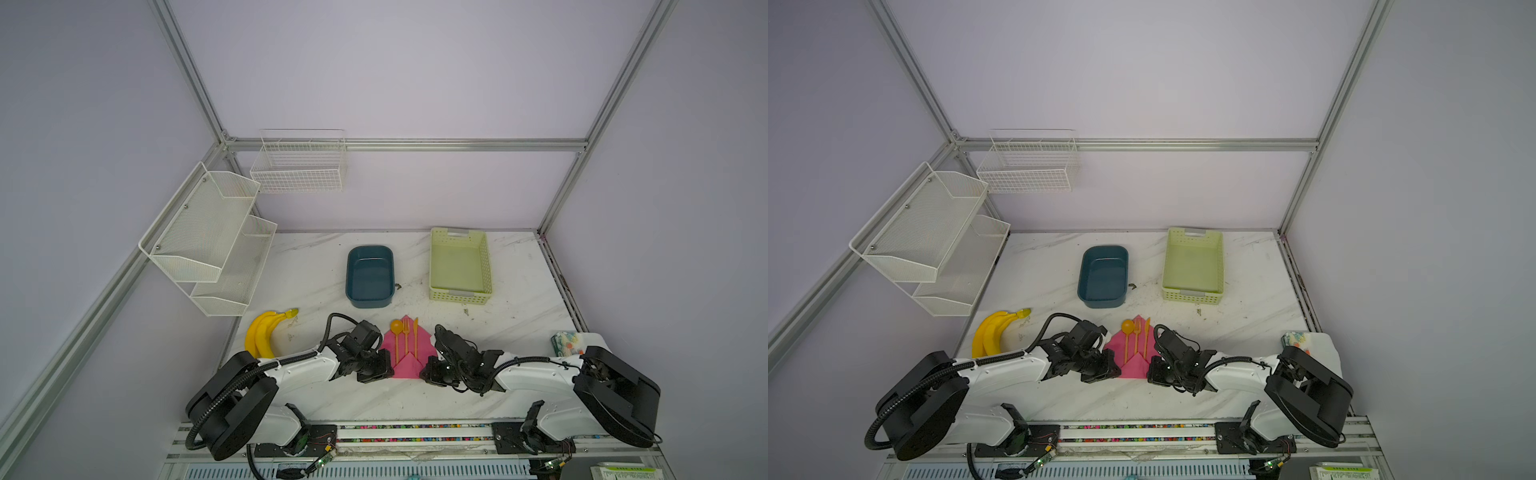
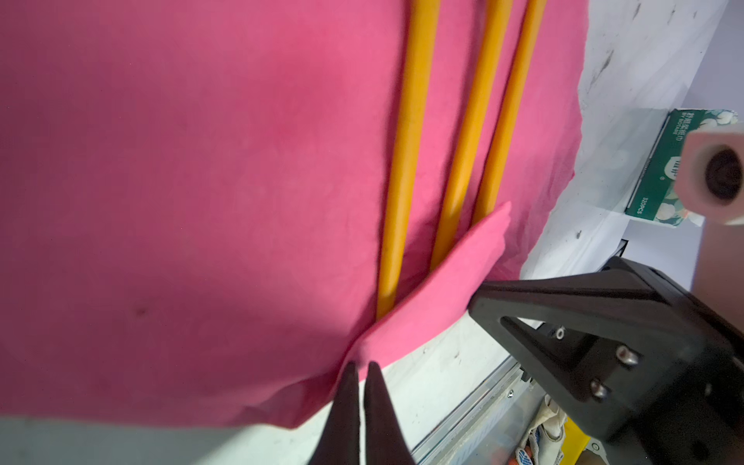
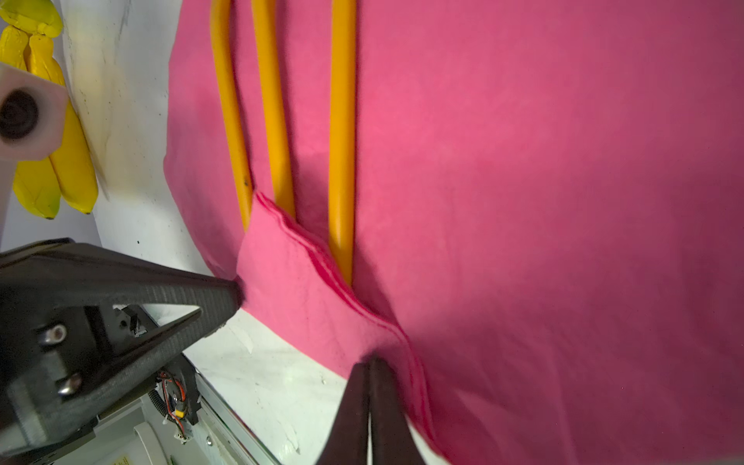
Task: Place the utensils on the paper napkin and roll it up
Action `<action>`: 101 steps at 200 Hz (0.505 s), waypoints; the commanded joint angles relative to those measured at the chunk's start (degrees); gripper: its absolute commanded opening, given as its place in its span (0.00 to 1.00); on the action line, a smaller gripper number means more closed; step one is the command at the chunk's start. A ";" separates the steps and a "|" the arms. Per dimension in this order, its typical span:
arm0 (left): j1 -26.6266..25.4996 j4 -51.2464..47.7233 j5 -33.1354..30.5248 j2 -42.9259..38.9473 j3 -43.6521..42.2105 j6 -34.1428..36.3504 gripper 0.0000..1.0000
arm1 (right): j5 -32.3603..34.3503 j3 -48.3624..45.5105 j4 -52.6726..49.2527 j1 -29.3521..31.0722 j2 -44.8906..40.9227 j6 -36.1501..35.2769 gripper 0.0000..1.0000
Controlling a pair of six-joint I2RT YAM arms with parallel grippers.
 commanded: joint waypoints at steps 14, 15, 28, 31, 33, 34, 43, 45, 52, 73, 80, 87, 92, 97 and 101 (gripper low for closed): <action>-0.36 -4.59 -2.16 0.79 3.25 2.71 0.08 | 1.87 -0.33 -3.47 -0.13 1.25 0.09 0.10; -0.36 -4.65 -2.25 0.81 3.25 2.79 0.08 | 1.87 -0.33 -3.48 -0.12 1.24 0.09 0.10; -0.32 -6.39 -3.83 1.32 3.66 3.74 0.08 | 1.87 -0.37 -3.52 -0.19 1.05 0.09 0.10; -0.38 -6.88 -4.29 1.41 3.81 3.93 0.08 | 1.92 -0.42 -3.51 -0.13 0.97 0.14 0.10; -0.37 -7.26 -4.56 1.43 3.89 4.10 0.08 | 1.95 -0.46 -3.49 -0.12 0.97 0.21 0.10; -0.36 -7.44 -4.72 1.43 3.97 4.14 0.08 | 1.95 -0.44 -3.53 -0.12 0.96 0.19 0.10; -0.36 -8.87 -6.07 1.43 4.46 4.73 0.08 | 1.96 -0.59 -3.65 -0.18 0.80 0.25 0.10; -0.36 -9.12 -6.30 1.43 4.52 4.89 0.08 | 1.98 -0.52 -3.70 -0.20 0.79 0.26 0.10; -0.36 -10.23 -7.23 1.27 4.86 5.33 0.08 | 2.04 -0.59 -3.81 -0.15 0.66 0.26 0.10; -0.35 -13.42 -9.72 0.36 5.84 6.32 0.08 | 2.31 -0.62 -4.09 -0.13 0.43 0.43 0.10; -0.30 -14.31 -10.49 -0.10 6.01 6.46 0.08 | 2.31 -0.66 -4.08 -0.18 0.41 0.45 0.10; -0.27 -15.09 -11.15 -0.66 6.14 6.60 0.08 | 2.31 -0.67 -4.08 -0.20 0.35 0.52 0.10; -0.27 -15.54 -11.66 -1.04 6.19 6.64 0.08 | 2.31 -0.67 -4.09 -0.13 0.39 0.52 0.10; -0.21 -15.95 -12.32 -1.54 6.24 6.64 0.08 | 2.31 -0.73 -4.05 -0.20 0.43 0.57 0.10; -0.30 -16.31 -12.83 -1.81 6.32 6.64 0.08 | 2.31 -0.73 -4.09 -0.21 0.42 0.53 0.10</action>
